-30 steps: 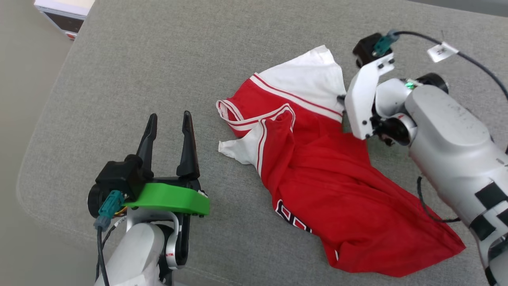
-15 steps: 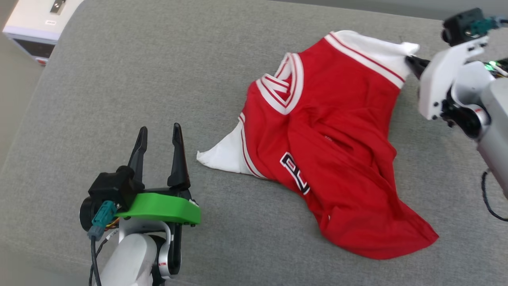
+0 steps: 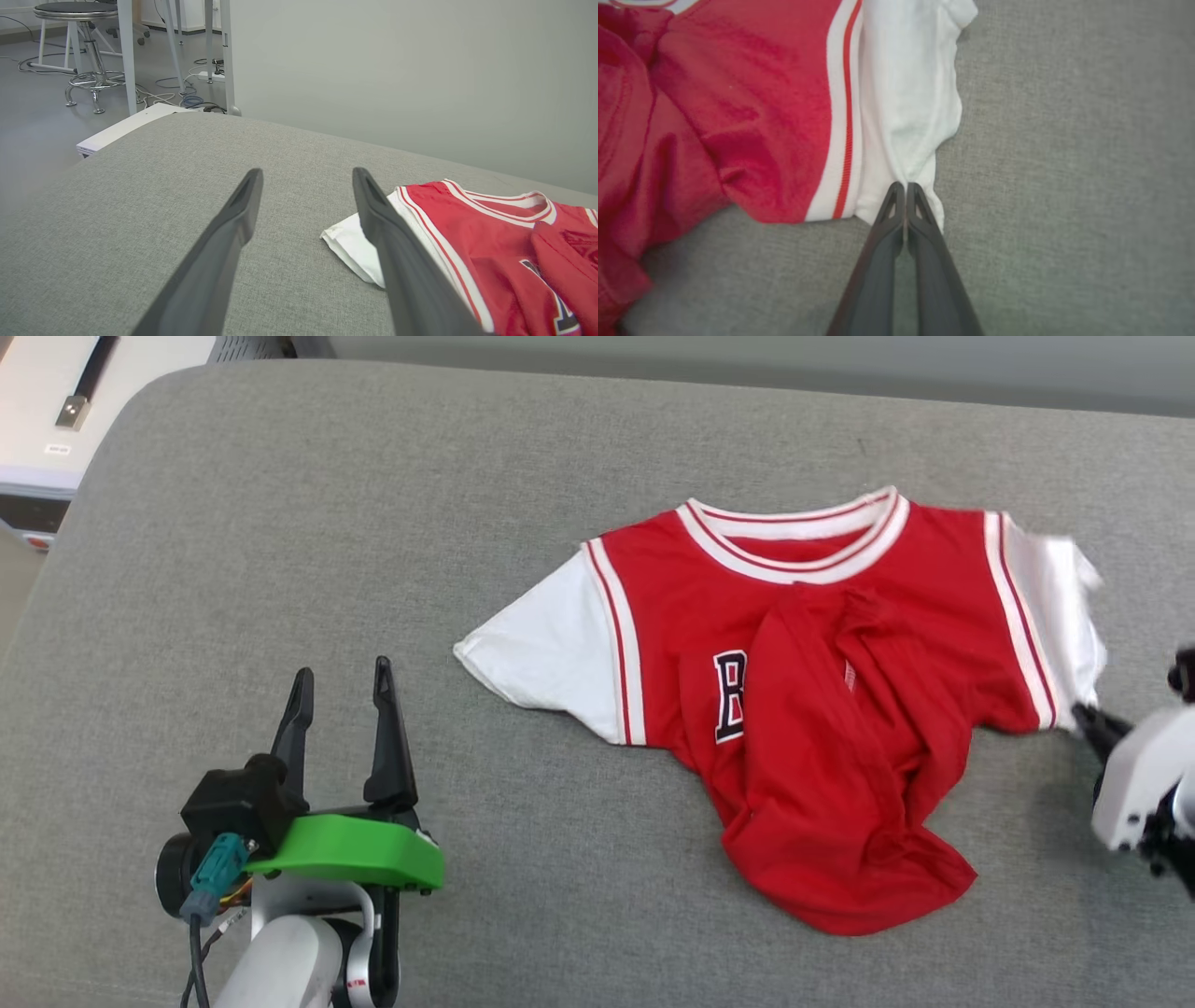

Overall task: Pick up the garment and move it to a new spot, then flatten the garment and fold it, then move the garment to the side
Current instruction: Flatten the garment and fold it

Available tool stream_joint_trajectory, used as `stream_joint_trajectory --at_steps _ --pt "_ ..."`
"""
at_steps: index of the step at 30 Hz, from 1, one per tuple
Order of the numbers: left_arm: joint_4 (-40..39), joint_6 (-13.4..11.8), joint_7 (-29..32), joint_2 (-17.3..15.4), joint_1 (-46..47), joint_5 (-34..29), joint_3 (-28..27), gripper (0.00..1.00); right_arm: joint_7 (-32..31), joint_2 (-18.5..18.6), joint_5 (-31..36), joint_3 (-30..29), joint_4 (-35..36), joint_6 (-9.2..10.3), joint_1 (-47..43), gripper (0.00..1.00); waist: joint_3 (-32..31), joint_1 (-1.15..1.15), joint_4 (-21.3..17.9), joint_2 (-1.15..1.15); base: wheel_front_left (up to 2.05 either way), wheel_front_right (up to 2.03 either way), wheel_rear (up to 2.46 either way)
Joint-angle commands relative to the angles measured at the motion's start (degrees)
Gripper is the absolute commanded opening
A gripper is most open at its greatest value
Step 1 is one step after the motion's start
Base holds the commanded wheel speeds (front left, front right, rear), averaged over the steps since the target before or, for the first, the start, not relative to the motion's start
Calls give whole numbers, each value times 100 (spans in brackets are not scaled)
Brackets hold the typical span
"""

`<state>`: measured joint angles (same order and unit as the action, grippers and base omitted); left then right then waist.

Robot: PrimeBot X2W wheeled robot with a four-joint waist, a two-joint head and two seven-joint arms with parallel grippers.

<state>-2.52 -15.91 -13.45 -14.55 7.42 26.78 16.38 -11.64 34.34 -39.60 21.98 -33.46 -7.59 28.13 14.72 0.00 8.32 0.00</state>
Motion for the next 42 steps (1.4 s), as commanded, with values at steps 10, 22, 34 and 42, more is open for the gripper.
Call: stream_joint_trajectory --at_steps 10,22,34,42 --pt "-84 -127 193 -105 -250 17 22 100 -1037 -1382 1210 -1940 2168 10 -2427 0 -247 0 -126 0 0 0 0" --pt "8 -134 470 -300 -492 153 4 100 66 -2866 2763 -3433 3957 10 -3017 100 -761 0 -202 0 0 0 0" --pt "-122 13 1144 -643 -274 407 -62 100 696 -3090 3018 -2972 4366 10 -3113 100 -861 0 -507 0 0 0 0" --pt "285 530 2292 -878 810 702 223 100 822 -3130 2982 -2694 4654 10 -2980 100 -503 0 -787 0 0 0 0"
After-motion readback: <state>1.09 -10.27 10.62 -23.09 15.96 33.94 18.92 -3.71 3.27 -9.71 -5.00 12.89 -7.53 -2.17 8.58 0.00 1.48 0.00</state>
